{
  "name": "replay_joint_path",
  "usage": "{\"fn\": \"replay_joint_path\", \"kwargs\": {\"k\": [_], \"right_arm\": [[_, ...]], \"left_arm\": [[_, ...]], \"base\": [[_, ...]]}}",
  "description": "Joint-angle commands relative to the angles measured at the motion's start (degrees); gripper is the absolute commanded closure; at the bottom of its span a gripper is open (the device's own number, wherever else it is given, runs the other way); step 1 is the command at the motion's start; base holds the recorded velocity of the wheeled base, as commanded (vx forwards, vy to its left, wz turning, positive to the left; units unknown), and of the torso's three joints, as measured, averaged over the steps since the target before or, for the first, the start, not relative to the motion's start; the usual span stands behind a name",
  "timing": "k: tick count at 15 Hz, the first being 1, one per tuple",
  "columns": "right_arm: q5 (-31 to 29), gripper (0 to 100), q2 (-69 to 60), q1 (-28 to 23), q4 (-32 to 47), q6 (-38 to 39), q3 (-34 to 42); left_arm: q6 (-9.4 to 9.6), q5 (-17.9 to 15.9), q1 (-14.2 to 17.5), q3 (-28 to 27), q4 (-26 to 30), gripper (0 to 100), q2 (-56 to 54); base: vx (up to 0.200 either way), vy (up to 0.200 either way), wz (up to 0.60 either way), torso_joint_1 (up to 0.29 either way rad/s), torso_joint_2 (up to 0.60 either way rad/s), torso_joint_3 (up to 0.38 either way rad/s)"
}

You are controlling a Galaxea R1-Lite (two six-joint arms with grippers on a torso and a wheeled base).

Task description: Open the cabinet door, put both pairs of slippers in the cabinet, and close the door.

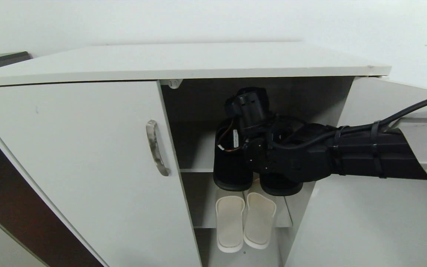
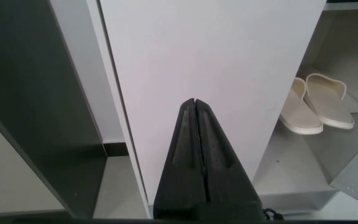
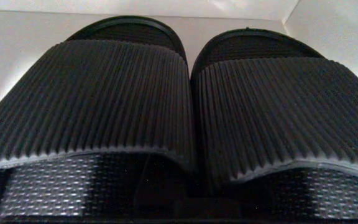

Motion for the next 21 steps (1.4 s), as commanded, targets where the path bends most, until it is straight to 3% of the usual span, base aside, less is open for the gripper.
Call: {"fn": "replay_joint_path", "kwargs": {"k": [1, 10, 11, 21], "right_arm": [[0.00, 100, 1.04, -0.21, -0.06, -0.09, -0.28], [0.09, 100, 1.83, -0.39, 0.03, -0.45, -0.19], [0.09, 0, 1.74, -0.39, 0.03, -0.36, -0.02], [-0.35, 0, -11.09, 5.32, -2.43, 0.26, 16.59]], "left_arm": [[-0.01, 0.00, 0.01, 0.00, 0.08, 100, 0.05], [-0.01, 0.00, 0.01, 0.00, -0.01, 100, 0.05], [-0.01, 0.00, 0.01, 0.00, -0.01, 100, 0.05], [-0.01, 0.00, 0.01, 0.00, -0.01, 100, 0.05]], "base": [[0.000, 0.000, 0.00, 0.000, 0.00, 0.000], [0.000, 0.000, 0.00, 0.000, 0.00, 0.000], [0.000, 0.000, 0.00, 0.000, 0.00, 0.000], [0.000, 0.000, 0.00, 0.000, 0.00, 0.000]]}}
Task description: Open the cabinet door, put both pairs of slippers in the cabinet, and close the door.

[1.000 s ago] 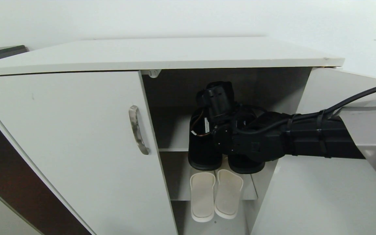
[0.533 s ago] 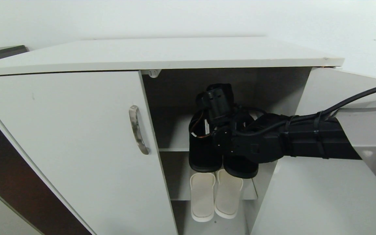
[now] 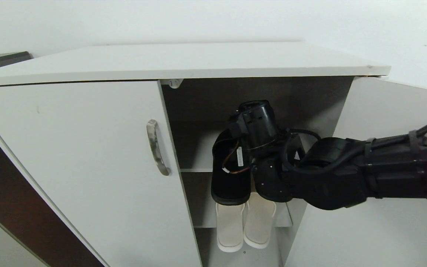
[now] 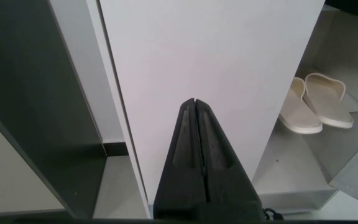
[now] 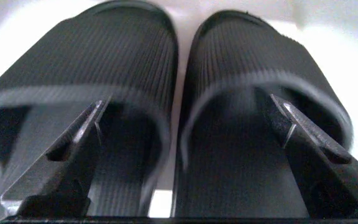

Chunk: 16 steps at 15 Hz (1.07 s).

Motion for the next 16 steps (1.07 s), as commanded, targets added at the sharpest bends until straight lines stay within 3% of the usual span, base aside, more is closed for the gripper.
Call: {"fn": "replay_joint_path", "kwargs": {"k": [1, 6, 8, 9, 16], "right_arm": [[-0.02, 0, -4.93, 1.92, -1.81, 0.04, 4.88], [0.68, 0, -12.67, 5.78, -8.32, 0.21, 17.01], [1.03, 0, -14.95, 7.54, -16.23, 0.56, 24.04], [1.56, 100, -15.48, 7.89, -18.51, 0.39, 25.36], [2.44, 100, -16.71, 9.74, -21.06, -0.75, 26.68]], "left_arm": [[-0.01, -0.02, 0.01, 0.00, -0.01, 100, 0.05], [-0.01, -0.02, 0.01, 0.00, 0.08, 100, 0.05], [-0.01, -0.02, 0.01, 0.00, 0.08, 100, 0.05], [-0.01, -0.02, 0.01, 0.00, -0.01, 100, 0.05], [-0.10, -0.02, 0.01, 0.00, -0.01, 100, 0.05]], "base": [[0.000, 0.000, 0.00, 0.000, 0.00, 0.000], [0.000, 0.000, 0.00, 0.000, 0.00, 0.000], [0.000, 0.000, 0.00, 0.000, 0.00, 0.000], [0.000, 0.000, 0.00, 0.000, 0.00, 0.000], [0.000, 0.000, 0.00, 0.000, 0.00, 0.000]]}}
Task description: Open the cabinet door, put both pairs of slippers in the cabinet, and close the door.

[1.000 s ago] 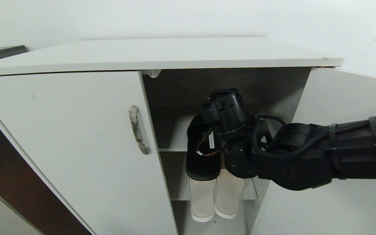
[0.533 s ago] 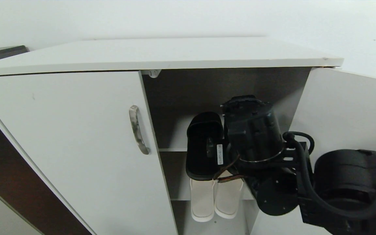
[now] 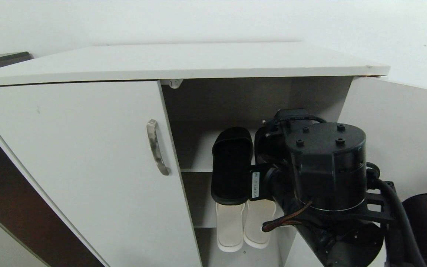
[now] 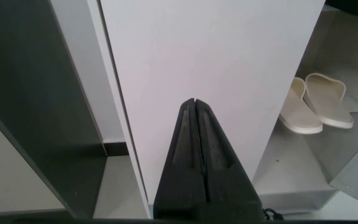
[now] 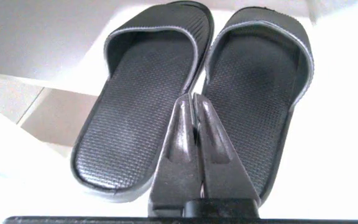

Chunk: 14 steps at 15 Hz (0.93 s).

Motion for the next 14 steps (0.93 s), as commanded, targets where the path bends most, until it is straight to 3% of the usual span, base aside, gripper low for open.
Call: {"fn": "replay_joint_path", "kwargs": {"k": [1, 2, 14], "right_arm": [[0.00, 100, -0.08, 0.50, -0.03, -0.10, 0.08], [0.00, 100, 0.10, 0.59, -0.03, -0.10, 0.08], [-0.09, 100, 2.03, 0.68, -0.12, 0.08, 0.61]], "left_arm": [[0.01, -0.02, 0.01, 0.00, -0.02, 100, 0.05], [0.01, -0.02, 0.01, 0.00, -0.02, 100, 0.05], [-0.07, -0.02, 0.01, 0.00, -0.02, 100, 0.05]], "base": [[0.000, 0.000, 0.00, 0.000, 0.00, 0.000], [0.000, 0.000, 0.00, 0.000, 0.00, 0.000], [-0.200, 0.000, 0.00, 0.003, 0.00, 0.000]]}}
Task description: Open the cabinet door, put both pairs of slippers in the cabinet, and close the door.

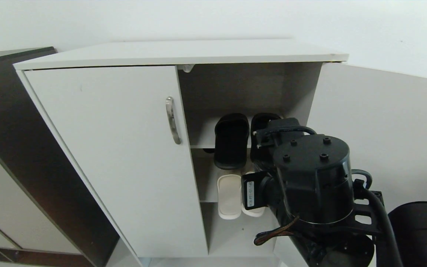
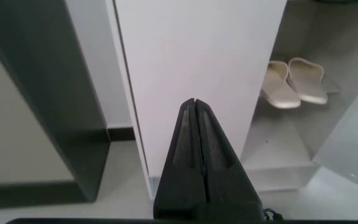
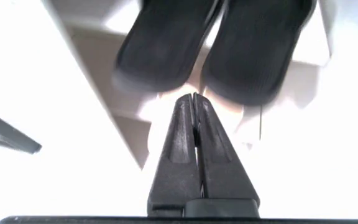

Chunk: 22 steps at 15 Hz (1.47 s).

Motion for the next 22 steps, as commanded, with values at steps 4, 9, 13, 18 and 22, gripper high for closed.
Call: {"fn": "replay_joint_path", "kwargs": {"k": [4, 9, 13, 18, 22], "right_arm": [[0.35, 100, 1.14, -0.38, -0.12, 0.28, 0.79], [0.44, 100, 1.49, -0.82, -0.39, 0.46, 1.14], [0.52, 100, 1.49, -2.05, -1.09, 0.46, 2.20], [0.70, 100, 1.58, -2.93, -1.79, 0.10, 3.87], [0.79, 100, 1.58, -4.25, -2.06, 0.02, 5.10]], "left_arm": [[0.00, -0.02, 0.01, 0.00, -0.01, 100, 0.05], [-0.09, -0.02, 0.01, 0.00, -0.01, 100, 0.05], [-0.18, 0.07, 0.01, 0.00, -0.01, 100, 0.05], [-0.18, -0.02, 0.01, 0.00, -0.01, 100, 0.05], [-0.35, 0.07, 0.01, 0.00, -0.01, 100, 0.05]], "base": [[-0.200, 0.000, 0.00, 0.001, 0.00, 0.005], [-0.200, 0.000, 0.00, 0.001, 0.00, 0.001], [-0.100, 0.000, 0.00, 0.004, 0.00, 0.002], [0.000, 0.000, 0.00, 0.000, 0.00, 0.000], [0.000, 0.000, 0.00, 0.000, 0.00, 0.000]]}}
